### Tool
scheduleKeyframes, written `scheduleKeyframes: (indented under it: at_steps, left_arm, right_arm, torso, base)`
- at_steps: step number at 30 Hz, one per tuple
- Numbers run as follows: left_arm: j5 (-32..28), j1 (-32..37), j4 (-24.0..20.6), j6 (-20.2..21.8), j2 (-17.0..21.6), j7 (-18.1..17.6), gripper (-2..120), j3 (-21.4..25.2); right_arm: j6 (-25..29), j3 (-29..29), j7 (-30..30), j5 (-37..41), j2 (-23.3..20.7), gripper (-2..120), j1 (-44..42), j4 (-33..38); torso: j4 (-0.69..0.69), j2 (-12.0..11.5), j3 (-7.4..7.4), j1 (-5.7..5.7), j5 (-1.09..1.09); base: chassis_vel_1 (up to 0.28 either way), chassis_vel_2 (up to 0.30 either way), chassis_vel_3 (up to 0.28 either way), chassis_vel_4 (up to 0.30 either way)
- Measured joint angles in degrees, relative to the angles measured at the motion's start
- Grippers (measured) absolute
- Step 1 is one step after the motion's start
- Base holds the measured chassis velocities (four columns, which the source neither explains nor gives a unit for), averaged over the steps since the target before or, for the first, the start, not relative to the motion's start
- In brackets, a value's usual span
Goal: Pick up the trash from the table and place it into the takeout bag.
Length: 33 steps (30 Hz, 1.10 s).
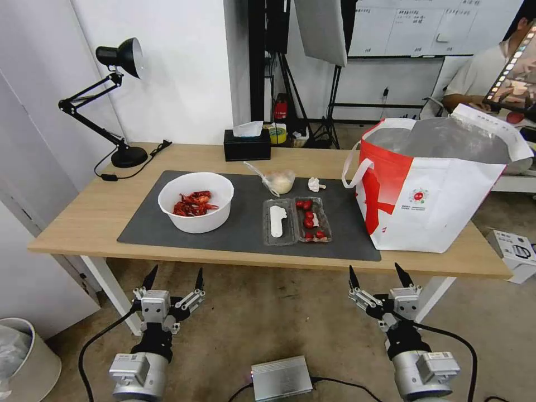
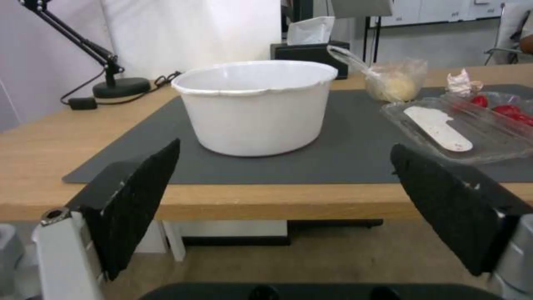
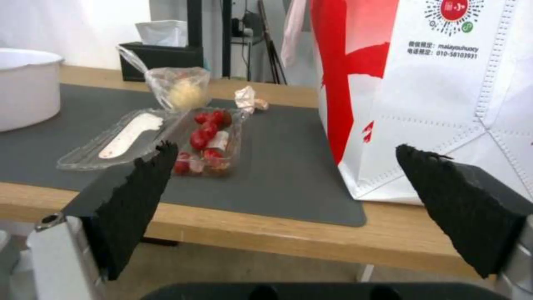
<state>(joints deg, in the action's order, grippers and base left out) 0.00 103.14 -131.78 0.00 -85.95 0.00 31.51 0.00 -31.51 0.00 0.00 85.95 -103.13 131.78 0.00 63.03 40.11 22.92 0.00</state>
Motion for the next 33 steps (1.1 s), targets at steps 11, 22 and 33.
scheduleKeyframes:
  at_steps: [11, 22, 33]
  left_arm:
    - [0.0, 0.0, 0.0, 0.0, 0.0, 0.0, 100, 0.0]
    - [-0.17, -0.06, 0.0, 0.1, 0.08, -0.12, 100, -0.06]
    - [-15.42, -5.97, -1.64, 10.11, 8.14, -14.68, 100, -7.03]
  right_arm:
    - [0.0, 0.0, 0.0, 0.0, 0.0, 100, 0.0, 0.0]
    - [0.0, 0.05, 0.03, 0.05, -0.15, 100, 0.05, -0.04]
    - [-1.93, 5.22, 4.43, 6.45, -12.55, 100, 8.01, -3.76]
  torso:
    - [0.0, 0.0, 0.0, 0.0, 0.0]
    - [0.0, 0.0, 0.0, 0.0, 0.0]
    - [-0.01, 0.0, 0.0, 0.01, 0.0]
  base:
    - [0.0, 0.0, 0.0, 0.0]
    - [0.0, 0.0, 0.0, 0.0]
    - [0.0, 0.0, 0.0, 0.0]
